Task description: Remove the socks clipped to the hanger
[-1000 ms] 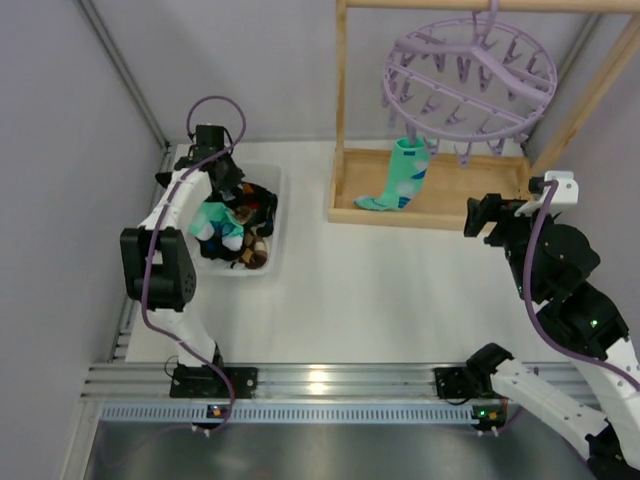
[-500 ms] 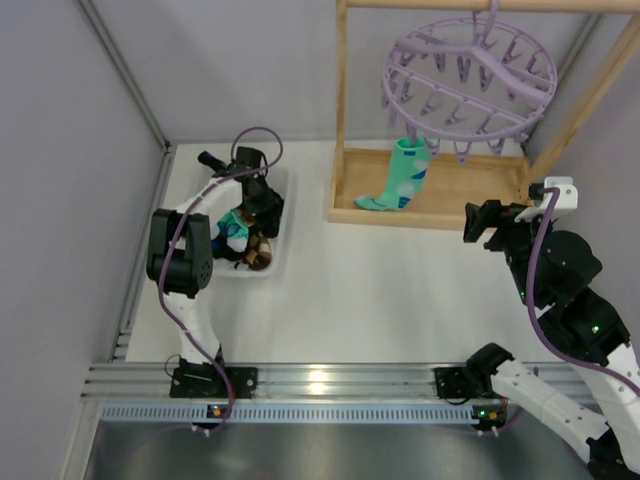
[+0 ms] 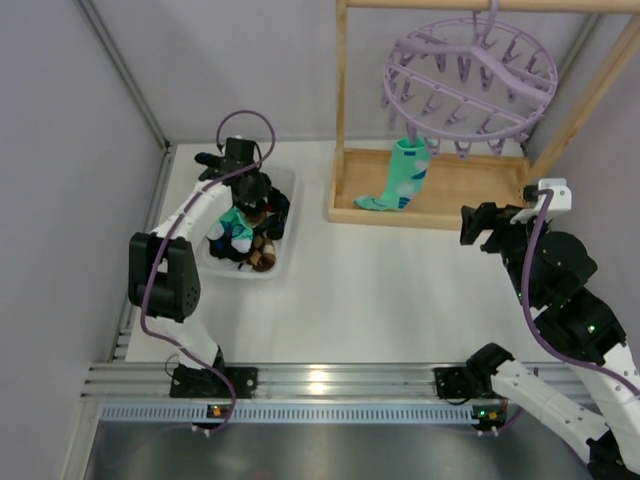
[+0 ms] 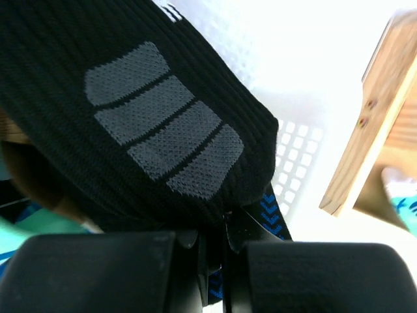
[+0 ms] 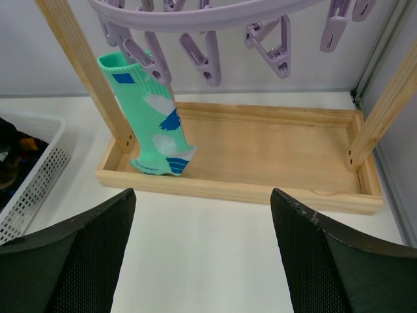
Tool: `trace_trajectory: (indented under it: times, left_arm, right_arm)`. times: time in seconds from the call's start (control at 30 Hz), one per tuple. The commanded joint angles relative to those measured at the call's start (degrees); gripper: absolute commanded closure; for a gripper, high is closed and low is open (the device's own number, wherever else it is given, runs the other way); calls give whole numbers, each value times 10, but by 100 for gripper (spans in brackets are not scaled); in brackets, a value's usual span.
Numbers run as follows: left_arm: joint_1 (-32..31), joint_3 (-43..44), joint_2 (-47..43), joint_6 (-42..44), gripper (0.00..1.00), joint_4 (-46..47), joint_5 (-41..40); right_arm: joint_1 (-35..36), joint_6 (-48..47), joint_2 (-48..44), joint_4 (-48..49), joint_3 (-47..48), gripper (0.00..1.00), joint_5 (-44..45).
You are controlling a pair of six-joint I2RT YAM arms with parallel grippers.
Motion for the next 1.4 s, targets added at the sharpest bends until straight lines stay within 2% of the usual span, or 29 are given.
trace_trajectory:
  times: [0.0,0.33,0.5,0.57,0.77,0.87,1.13,1.37]
  left_arm:
    - [10,7,-38,-47,100,19,-30]
    - [-26,38,-146,-40,100,18,-14]
    - [-26,44,-158,-40,100,17,52]
    - [-24,37,-153,-39,100,18,48]
    - [19,15,-116,-41,100,20,59]
    - [47,15,-80,-49,100,23,99]
    - [86,-14,29,-55,100,37,67]
    - [102,-52,103,-103,100,62,-2]
  right_arm:
    - [-2,7,-5,24,-1,19,-12]
    - [-2,4,-6,15,3,19,-10]
    - [-2,7,-3,17,-1,19,-16]
    - [-2,8,-1,17,-1,19,-19]
    - [-2,6,-5,13,1,19,-23]
    - [-2,7,-6,15,1,19,-25]
    - [-2,10,-7,22,-9,19,-39]
    - [-2,4,-6,19,-10,19,-44]
